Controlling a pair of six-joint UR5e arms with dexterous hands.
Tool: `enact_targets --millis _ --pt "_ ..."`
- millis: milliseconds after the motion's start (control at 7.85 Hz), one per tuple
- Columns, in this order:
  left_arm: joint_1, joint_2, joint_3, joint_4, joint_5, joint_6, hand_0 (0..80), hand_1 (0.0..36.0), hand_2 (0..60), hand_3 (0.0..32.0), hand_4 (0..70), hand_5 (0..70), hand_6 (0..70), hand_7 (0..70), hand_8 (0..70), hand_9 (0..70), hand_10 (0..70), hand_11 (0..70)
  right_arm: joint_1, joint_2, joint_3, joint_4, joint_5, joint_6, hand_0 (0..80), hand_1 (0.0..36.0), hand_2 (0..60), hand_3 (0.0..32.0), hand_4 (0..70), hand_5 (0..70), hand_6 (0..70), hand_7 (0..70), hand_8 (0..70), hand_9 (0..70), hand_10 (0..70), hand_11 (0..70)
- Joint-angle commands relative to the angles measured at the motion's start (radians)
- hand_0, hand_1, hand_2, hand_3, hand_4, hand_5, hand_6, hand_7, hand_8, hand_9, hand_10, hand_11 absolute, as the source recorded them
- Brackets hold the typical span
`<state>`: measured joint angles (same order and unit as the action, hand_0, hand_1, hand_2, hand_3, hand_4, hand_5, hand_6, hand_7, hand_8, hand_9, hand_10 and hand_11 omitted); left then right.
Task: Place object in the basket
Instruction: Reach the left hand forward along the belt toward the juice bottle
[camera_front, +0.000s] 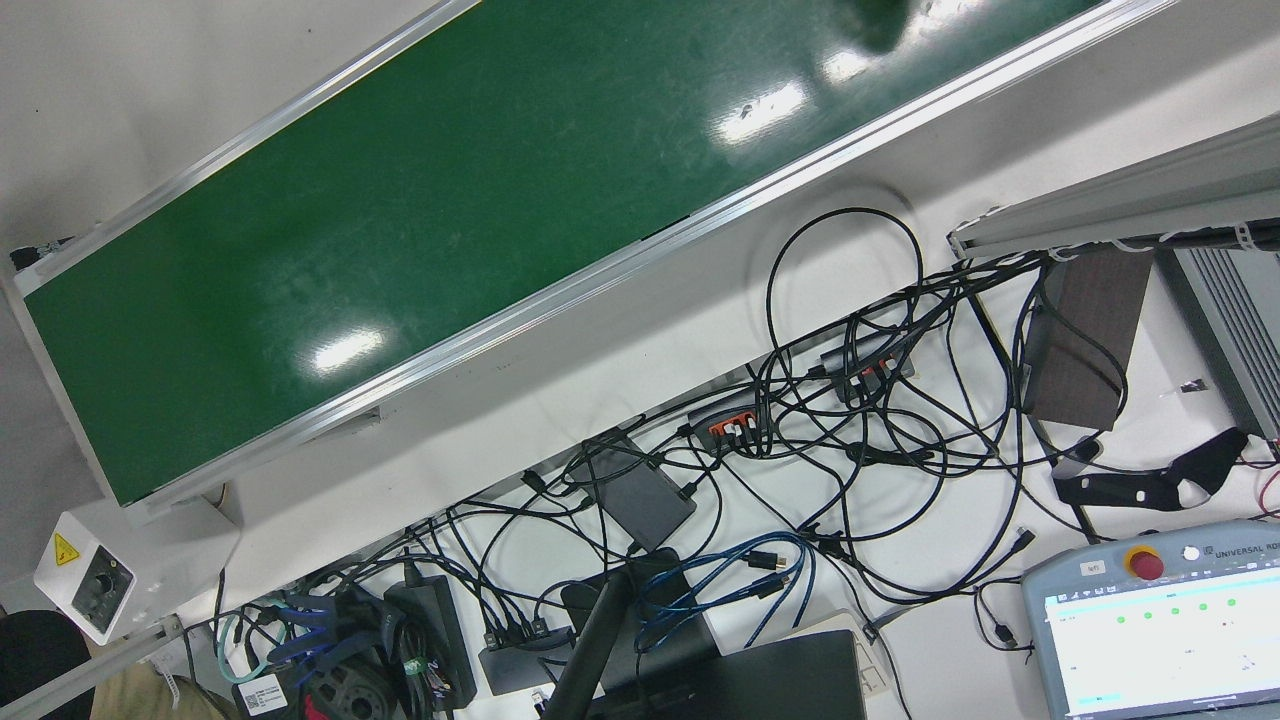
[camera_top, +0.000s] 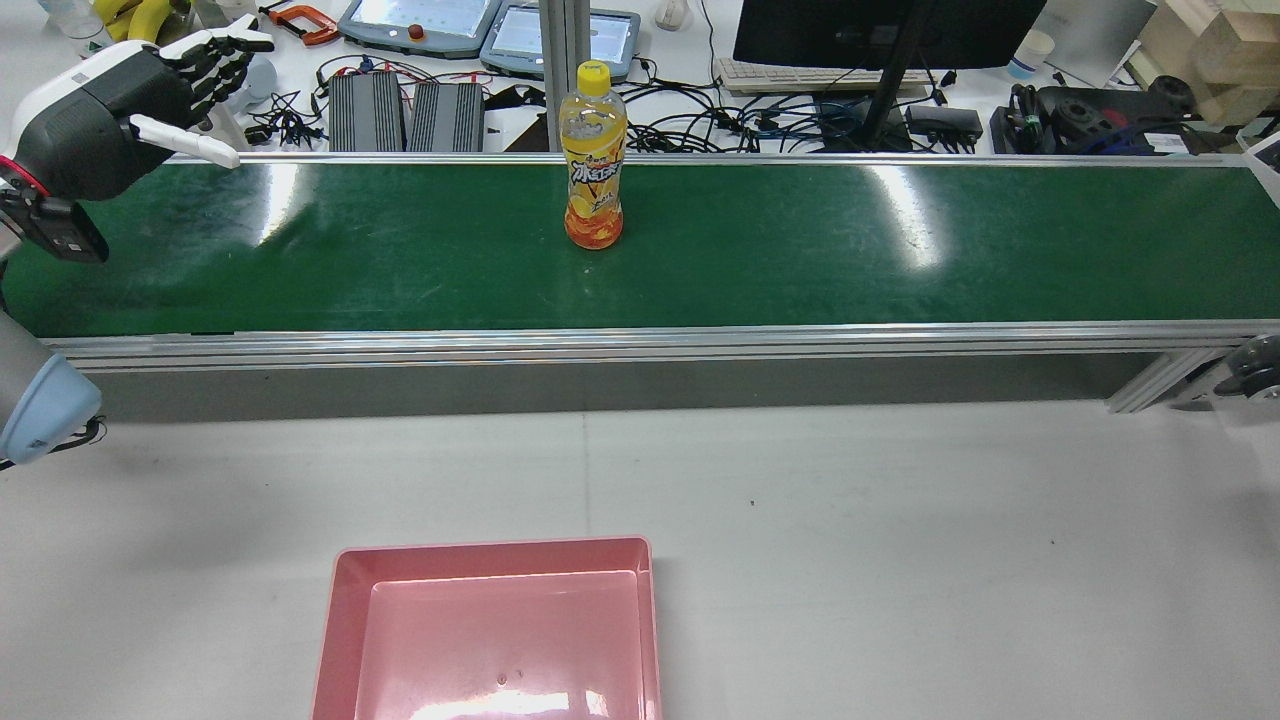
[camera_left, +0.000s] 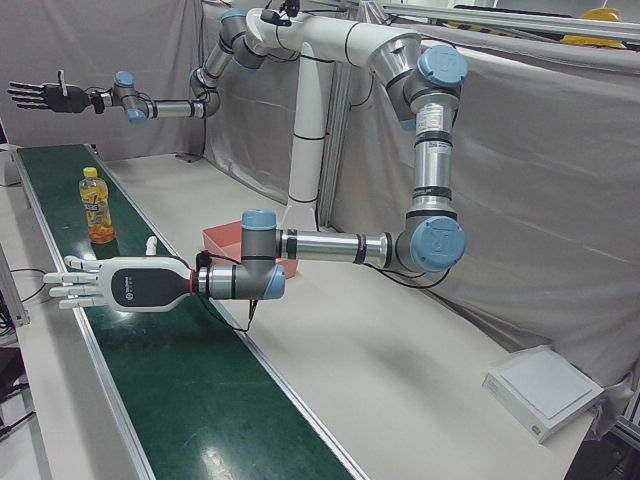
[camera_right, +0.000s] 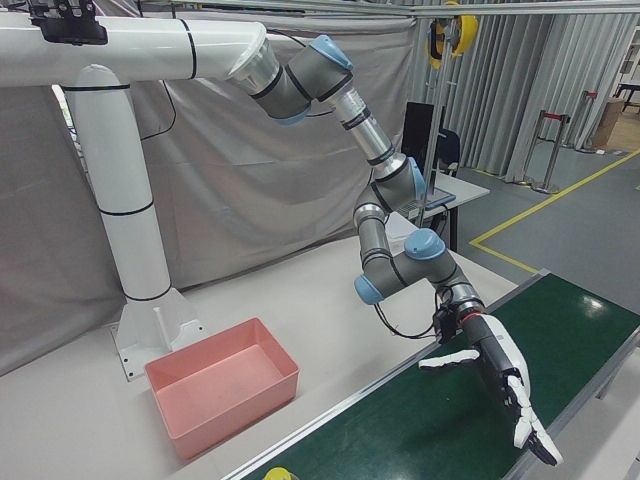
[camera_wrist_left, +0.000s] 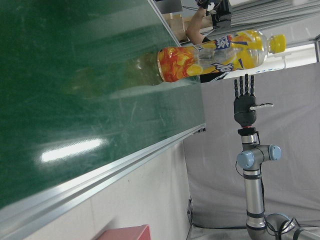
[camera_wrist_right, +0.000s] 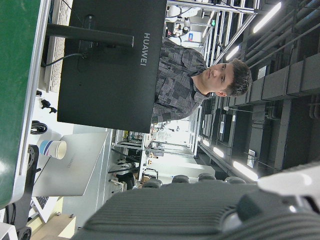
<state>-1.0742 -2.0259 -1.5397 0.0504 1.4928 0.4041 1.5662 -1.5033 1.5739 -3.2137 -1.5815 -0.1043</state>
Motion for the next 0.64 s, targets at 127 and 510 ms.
enact_targets --millis 127,510 --pt "0.0 -0.004 0.009 -0.05 0.0 -0.011 53.9 16.6 0.0 0.0 8.1 23.5 0.0 4.0 2.4 0.2 0.0 0.5 0.0 0.0 0.0 0.0 0.0 0.0 0.0 0.0 0.0 0.0 0.0 0.0 0.0 0.0 0.0 0.0 0.0 0.0" --pt "0.002 -0.005 0.018 -0.092 0.0 -0.019 52.6 16.2 0.0 0.0 7.3 19.7 0.0 3.3 2.2 0.1 0.0 1.1 0.0 0.0 0.0 0.0 0.0 0.0 0.0 0.0 0.0 0.0 0.0 0.0 0.0 0.0 0.0 0.0 0.0 0.0"
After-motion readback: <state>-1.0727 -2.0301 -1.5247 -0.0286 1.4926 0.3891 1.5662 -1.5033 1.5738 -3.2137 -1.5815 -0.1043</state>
